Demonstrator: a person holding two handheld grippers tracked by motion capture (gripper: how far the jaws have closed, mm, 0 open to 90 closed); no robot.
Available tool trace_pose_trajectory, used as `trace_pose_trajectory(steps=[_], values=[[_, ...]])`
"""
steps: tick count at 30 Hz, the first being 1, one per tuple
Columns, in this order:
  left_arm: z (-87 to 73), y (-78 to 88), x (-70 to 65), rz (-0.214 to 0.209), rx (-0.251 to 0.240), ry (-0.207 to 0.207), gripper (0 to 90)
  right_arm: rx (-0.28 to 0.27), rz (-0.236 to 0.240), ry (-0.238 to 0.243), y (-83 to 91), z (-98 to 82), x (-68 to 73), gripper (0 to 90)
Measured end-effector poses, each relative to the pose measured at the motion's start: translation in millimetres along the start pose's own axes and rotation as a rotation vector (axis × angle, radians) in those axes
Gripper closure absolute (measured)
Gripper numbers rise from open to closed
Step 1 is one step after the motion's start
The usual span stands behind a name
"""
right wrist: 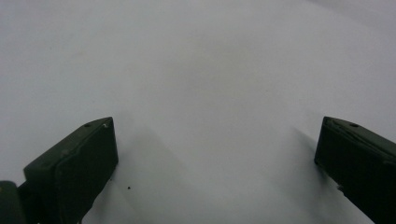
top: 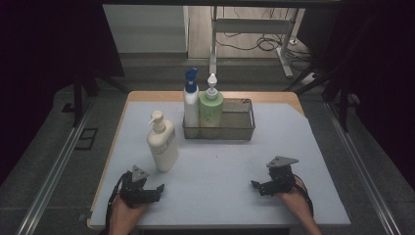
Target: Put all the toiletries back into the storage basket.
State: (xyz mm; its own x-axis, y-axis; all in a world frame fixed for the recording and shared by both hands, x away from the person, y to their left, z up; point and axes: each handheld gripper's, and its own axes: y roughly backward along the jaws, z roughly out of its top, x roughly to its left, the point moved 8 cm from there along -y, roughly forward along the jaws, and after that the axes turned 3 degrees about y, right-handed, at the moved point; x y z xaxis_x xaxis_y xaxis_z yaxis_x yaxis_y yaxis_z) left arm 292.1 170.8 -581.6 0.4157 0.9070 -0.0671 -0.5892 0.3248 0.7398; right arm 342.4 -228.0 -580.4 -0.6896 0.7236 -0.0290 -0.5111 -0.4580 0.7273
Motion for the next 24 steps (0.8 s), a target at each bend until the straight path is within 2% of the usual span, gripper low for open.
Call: trace_pose_trajectory(steps=[5, 9, 13, 16, 21, 24], values=[[2.2, 1.9, 2.7, -0.006, 0.006, 0.004, 16.5, -0.005, -0.003, 0.002, -0.1, -0.3, 0.0, 0.0], [6.4, 2.8, 8.7, -0.003, -0.006, 0.031, 22.9, -0.005, -0.005, 0.002, -0.2, -0.3, 0.0, 0.0], [13.1, 5.5, 15.8, -0.011, -0.025, 0.053, 35.1, -0.005, -0.005, 0.002, -0.2, -0.2, 0.0, 0.0], [17.5, 4.9, 20.7, -0.023, -0.020, 0.075, 42.7, -0.001, -0.002, 0.004, -0.2, -0.1, 0.0, 0.0], [24.3, -0.3, 27.2, -0.024, -0.008, 0.064, 55.6, 0.000, -0.004, 0.004, -0.2, -0.2, -0.2, 0.0], [29.5, -2.3, 31.5, -0.027, -0.010, 0.072, 63.3, -0.001, -0.003, 0.004, -0.2, -0.2, 0.0, 0.0]])
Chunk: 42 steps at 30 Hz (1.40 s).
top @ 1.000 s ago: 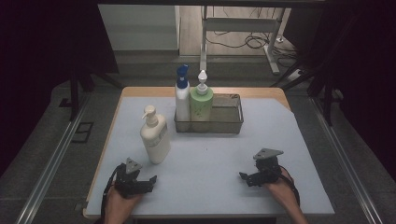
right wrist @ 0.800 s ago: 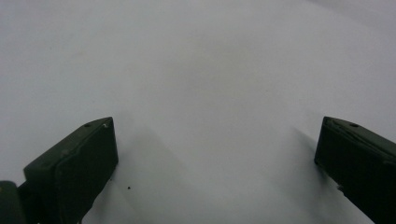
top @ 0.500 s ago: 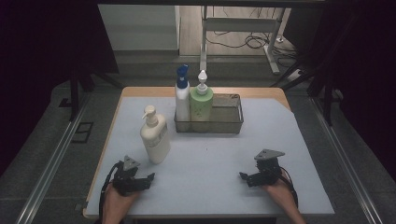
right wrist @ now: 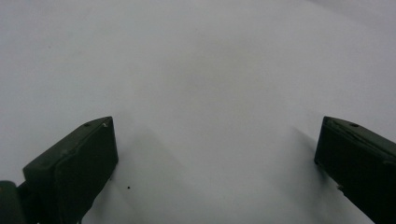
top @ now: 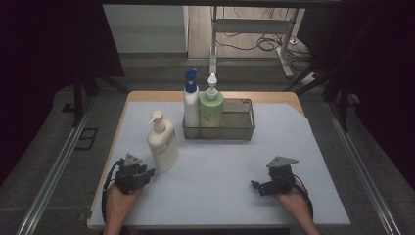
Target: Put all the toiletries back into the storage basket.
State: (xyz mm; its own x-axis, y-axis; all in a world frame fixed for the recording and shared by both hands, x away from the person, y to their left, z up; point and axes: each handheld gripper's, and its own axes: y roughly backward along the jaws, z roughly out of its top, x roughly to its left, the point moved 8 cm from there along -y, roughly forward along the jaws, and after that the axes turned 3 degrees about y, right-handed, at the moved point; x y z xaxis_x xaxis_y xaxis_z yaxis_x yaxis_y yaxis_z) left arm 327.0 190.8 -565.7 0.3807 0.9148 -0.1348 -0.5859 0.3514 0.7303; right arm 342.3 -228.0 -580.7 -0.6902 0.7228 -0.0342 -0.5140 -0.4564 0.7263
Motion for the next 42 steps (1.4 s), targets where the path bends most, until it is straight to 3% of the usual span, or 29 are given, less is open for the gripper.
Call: trace_pose_trajectory(steps=[3, 11, 19, 29, 42], values=[[6.7, -3.6, 2.8, 0.000, -0.003, -0.002, 71.2, -0.002, -0.004, -0.002, -0.1, -0.1, 0.2, 0.0], [21.3, -15.8, 6.9, 0.002, 0.002, -0.053, 88.7, -0.004, -0.005, -0.001, -0.1, -0.2, 0.2, 0.0], [28.6, -30.8, 11.2, -0.009, 0.011, -0.066, 89.4, -0.004, -0.004, -0.001, -0.1, -0.2, 0.2, 0.0], [42.1, -38.7, 12.9, -0.051, -0.039, -0.045, 89.4, -0.003, -0.004, -0.002, -0.1, -0.1, 0.2, 0.0], [39.9, -44.5, 7.3, -0.070, -0.020, -0.066, 89.5, -0.004, -0.008, -0.003, -0.1, -0.1, 0.3, 0.0]])
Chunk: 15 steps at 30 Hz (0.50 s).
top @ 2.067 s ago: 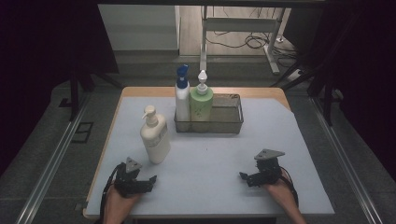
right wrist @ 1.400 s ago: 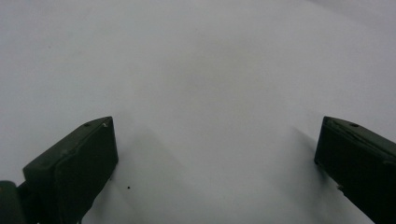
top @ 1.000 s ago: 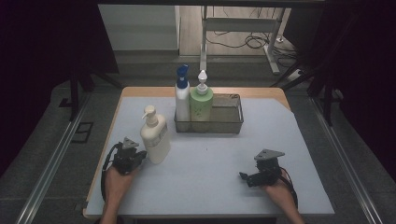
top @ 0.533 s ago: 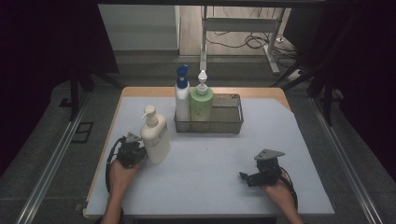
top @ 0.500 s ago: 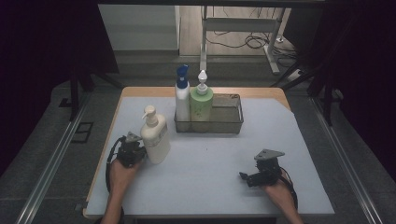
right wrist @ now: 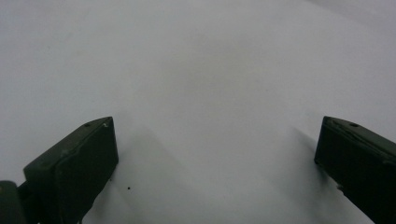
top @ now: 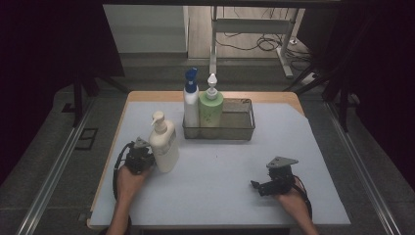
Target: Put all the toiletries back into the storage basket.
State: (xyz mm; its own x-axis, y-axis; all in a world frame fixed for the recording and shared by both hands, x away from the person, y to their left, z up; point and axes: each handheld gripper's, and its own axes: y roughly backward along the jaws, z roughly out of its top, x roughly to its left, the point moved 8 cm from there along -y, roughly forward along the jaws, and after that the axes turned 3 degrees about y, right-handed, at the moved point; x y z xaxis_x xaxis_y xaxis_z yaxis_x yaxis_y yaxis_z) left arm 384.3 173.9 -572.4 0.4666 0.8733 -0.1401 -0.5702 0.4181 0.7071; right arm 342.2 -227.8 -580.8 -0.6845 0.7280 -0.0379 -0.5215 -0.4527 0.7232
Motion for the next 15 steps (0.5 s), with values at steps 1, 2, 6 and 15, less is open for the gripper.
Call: trace_pose_trajectory(steps=[1, 2, 6, 15], values=[[0.3, -0.6, -0.9, -0.003, -0.002, -0.004, 89.5, 0.000, 0.000, 0.000, 0.0, 0.0, 0.0, 0.0], [0.6, -1.3, -2.2, -0.005, -0.003, -0.005, 89.5, 0.000, 0.000, -0.001, 0.0, 0.0, 0.0, 0.0], [1.5, -2.8, -5.9, -0.016, -0.002, -0.017, 89.4, 0.000, 0.001, -0.001, 0.0, 0.0, 0.0, 0.0], [5.3, -2.9, -11.3, -0.046, -0.025, -0.024, 89.4, 0.000, 0.001, -0.001, 0.0, 0.0, 0.1, 0.0]])
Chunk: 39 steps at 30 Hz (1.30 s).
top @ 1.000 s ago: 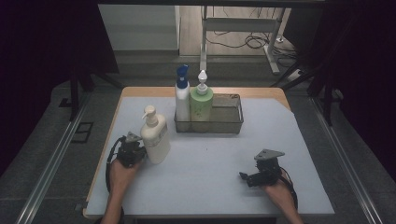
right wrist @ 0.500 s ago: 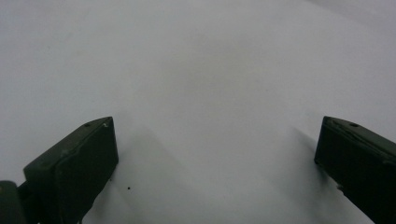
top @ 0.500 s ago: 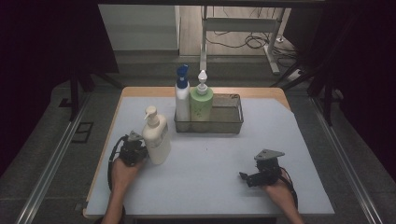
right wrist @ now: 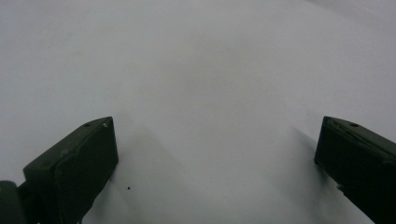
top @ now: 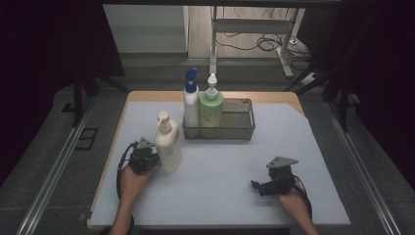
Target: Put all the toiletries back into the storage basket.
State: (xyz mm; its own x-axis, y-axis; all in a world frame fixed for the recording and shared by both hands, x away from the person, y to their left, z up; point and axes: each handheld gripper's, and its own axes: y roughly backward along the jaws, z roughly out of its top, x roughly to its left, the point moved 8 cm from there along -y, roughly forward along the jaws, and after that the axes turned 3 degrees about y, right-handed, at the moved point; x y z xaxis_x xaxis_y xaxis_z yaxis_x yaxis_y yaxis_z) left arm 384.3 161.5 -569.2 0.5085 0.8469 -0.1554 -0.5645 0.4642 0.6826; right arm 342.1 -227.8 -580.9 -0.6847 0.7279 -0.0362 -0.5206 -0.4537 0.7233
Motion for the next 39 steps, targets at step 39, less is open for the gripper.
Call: trace_pose_trajectory(steps=[39], values=[[2.6, -17.3, -56.5, -0.116, 0.014, -0.085, 89.4, 0.005, 0.001, -0.001, 0.0, 0.1, -0.2, 0.0]])
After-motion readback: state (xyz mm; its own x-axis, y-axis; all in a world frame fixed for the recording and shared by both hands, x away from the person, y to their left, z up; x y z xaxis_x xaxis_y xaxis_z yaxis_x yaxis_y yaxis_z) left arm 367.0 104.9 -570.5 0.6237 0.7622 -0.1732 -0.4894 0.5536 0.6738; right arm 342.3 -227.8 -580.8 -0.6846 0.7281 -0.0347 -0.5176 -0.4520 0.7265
